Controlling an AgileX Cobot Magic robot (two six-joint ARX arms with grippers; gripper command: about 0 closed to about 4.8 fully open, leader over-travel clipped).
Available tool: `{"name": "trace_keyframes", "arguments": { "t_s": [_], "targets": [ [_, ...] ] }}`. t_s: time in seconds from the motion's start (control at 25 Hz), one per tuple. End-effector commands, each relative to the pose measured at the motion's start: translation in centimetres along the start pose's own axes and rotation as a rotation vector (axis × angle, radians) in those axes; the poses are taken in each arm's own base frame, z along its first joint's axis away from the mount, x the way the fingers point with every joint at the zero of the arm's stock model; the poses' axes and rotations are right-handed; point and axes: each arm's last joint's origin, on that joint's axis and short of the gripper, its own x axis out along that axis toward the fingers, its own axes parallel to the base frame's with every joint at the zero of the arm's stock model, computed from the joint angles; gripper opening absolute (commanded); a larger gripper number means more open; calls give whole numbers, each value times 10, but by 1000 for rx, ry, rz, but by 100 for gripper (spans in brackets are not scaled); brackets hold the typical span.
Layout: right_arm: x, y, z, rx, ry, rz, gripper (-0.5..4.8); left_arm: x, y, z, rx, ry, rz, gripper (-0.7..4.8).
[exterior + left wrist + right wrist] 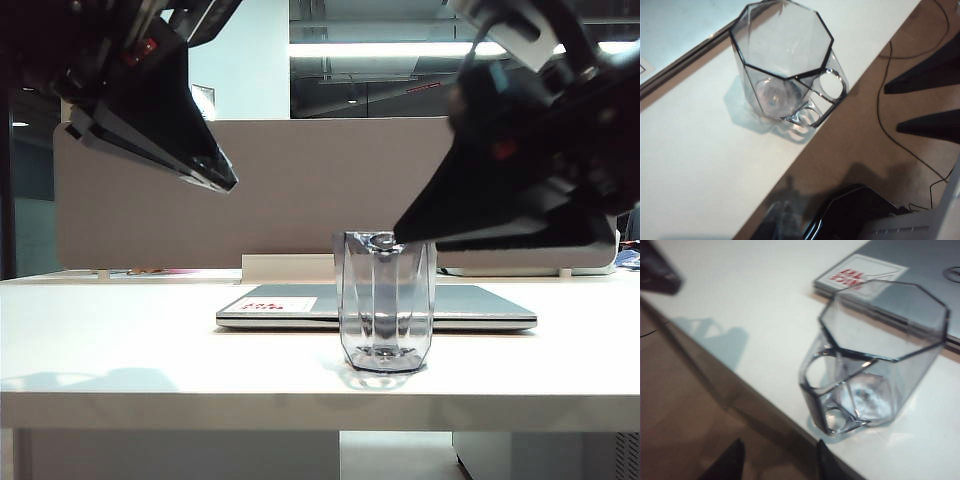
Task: Pick up the water cup and place it on the side of the laptop close to you.
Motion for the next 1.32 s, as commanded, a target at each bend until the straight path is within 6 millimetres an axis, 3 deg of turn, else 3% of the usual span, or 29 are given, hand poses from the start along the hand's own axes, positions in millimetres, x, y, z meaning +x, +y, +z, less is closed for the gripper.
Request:
{"name": "trace_keyframes", "arguments": {
  "t_s": [0.04, 0.56, 0.84, 0.96, 1.0, 1.28, 1.32],
  "targets": [
    [7, 1, 2, 86, -41, -70, 203, -1, 0, 1, 7, 0, 1, -5],
    [39, 15, -8, 134, 2, -92, 203, -2, 0, -1, 0, 24, 23, -5],
    [41, 17, -6, 190, -11, -44, 196, -2, 0, -2, 9, 31, 22, -5],
    [41, 19, -6, 190, 9, 21, 111, -2, 0, -2, 9, 31, 22, -6],
    [41, 19, -6, 190, 9, 19, 103, -2, 0, -2, 9, 31, 22, -5],
    [40, 15, -17, 162, 105, -53, 109, -2, 0, -3, 11, 47, 25, -5],
    [39, 13, -22, 147, 155, -86, 136, -2, 0, -5, 12, 61, 39, -5]
  ]
}}
